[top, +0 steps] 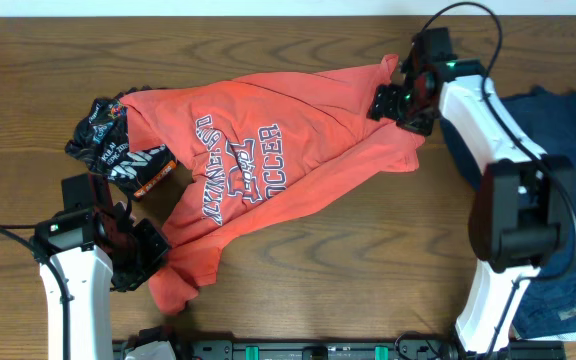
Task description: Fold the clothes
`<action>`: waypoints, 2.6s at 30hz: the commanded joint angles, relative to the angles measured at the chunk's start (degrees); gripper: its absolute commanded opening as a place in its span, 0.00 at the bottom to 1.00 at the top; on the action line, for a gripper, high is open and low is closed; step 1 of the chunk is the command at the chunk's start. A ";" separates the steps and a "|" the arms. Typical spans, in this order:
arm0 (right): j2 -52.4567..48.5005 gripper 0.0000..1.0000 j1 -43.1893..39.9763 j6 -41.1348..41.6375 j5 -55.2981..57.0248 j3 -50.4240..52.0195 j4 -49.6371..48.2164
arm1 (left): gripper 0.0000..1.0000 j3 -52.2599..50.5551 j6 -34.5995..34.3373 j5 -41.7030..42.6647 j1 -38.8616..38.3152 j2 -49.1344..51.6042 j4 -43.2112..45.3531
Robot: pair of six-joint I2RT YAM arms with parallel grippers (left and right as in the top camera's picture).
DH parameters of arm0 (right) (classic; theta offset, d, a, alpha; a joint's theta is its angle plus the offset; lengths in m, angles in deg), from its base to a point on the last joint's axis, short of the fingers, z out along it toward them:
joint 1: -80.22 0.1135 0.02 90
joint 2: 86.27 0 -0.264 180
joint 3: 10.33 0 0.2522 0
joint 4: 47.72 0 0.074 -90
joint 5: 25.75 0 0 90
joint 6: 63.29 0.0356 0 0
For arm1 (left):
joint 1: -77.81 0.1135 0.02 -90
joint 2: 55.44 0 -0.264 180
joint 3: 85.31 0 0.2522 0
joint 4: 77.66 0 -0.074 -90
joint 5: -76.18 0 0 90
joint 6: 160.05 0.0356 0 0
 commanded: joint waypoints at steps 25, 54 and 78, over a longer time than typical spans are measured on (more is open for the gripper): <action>-4.50 0.01 -0.20 3.80 8.00 -1.33 6.21 | 0.06 0.52 0.48 0.55 0.31 -0.20 0.68; 50.77 0.01 -16.26 -8.31 12.35 -3.39 18.12 | 0.06 53.00 8.37 17.33 0.31 -0.26 -1.14; 44.50 0.01 -19.58 -13.03 13.31 -3.43 12.13 | 0.06 65.07 11.26 17.29 -4.44 13.92 -9.99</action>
